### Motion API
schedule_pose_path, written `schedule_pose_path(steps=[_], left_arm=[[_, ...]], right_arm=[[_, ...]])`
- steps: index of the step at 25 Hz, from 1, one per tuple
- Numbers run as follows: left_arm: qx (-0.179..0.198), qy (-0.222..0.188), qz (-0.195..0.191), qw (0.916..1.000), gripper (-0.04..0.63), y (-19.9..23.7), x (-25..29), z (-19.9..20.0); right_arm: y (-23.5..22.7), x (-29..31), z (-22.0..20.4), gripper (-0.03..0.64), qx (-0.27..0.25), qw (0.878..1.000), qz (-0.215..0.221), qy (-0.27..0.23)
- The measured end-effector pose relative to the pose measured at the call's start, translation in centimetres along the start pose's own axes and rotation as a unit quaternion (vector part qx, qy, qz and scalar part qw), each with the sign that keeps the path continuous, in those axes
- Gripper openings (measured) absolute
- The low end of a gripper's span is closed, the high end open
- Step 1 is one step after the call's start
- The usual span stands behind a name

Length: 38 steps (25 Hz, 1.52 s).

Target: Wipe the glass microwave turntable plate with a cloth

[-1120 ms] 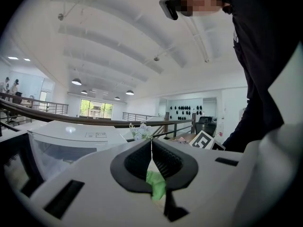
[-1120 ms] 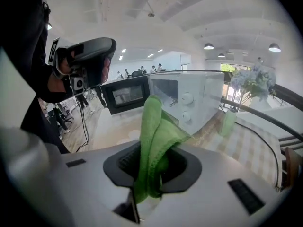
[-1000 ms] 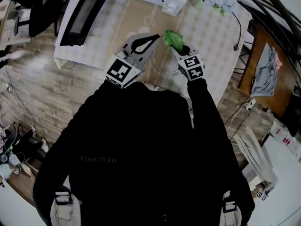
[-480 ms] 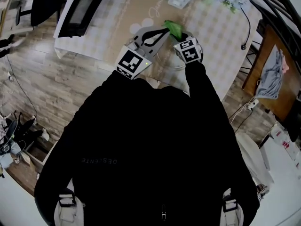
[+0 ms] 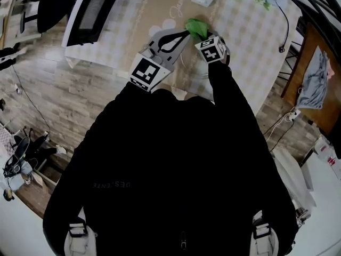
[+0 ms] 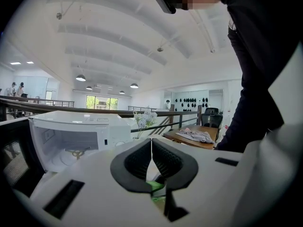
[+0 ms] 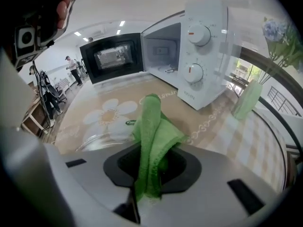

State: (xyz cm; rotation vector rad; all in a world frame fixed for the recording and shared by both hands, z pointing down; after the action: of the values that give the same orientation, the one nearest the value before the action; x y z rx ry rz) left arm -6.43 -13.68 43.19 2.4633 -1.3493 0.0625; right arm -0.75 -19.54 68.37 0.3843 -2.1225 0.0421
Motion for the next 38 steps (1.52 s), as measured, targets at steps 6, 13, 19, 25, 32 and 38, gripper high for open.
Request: schedule_pose_path(steps=[6, 13, 19, 25, 32, 38], left_arm=[[0.006, 0.011, -0.014, 0.9998, 0.021, -0.6, 0.0, -0.5], [0.01, 0.022, -0.033, 0.9992, 0.021, -1.7, 0.5, -1.0], [0.015, 0.026, -0.049, 0.9983, 0.021, -2.8, 0.9, -1.0], [0.018, 0.023, -0.052, 0.9982, 0.021, -3.5, 0.7, -0.9], [0.017, 0.014, -0.04, 0.999, 0.021, -3.0, -0.2, -0.7], [0.016, 0.004, -0.015, 0.9998, 0.021, -1.7, -1.2, -0.4]], right_arm=[[-1.9, -1.8, -3.0, 0.083, 0.036, 0.998, -0.041, 0.016], [-3.7, -4.0, -7.6, 0.081, 0.07, 0.995, -0.073, 0.026], [-3.9, -5.9, -9.9, 0.083, 0.089, 0.991, -0.088, 0.046], [-3.9, -7.2, -11.4, 0.083, 0.09, 0.989, -0.102, 0.059], [-5.0, -9.9, -14.8, 0.081, 0.141, 0.979, -0.126, 0.079], [-4.2, -10.9, -9.4, 0.083, 0.111, 0.987, -0.119, 0.014]])
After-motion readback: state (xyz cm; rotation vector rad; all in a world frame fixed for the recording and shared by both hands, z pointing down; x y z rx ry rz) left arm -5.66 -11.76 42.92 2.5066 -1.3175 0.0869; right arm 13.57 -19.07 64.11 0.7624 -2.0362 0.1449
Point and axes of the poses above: the fingertips, and each gripper's own axes: x forward along the fingers, y to its left, z out of its top, the point moved 2 cm from there along -x, backward along the fingers, and after that the axes turned 13 degrees about -x, right-handed, at the moved point
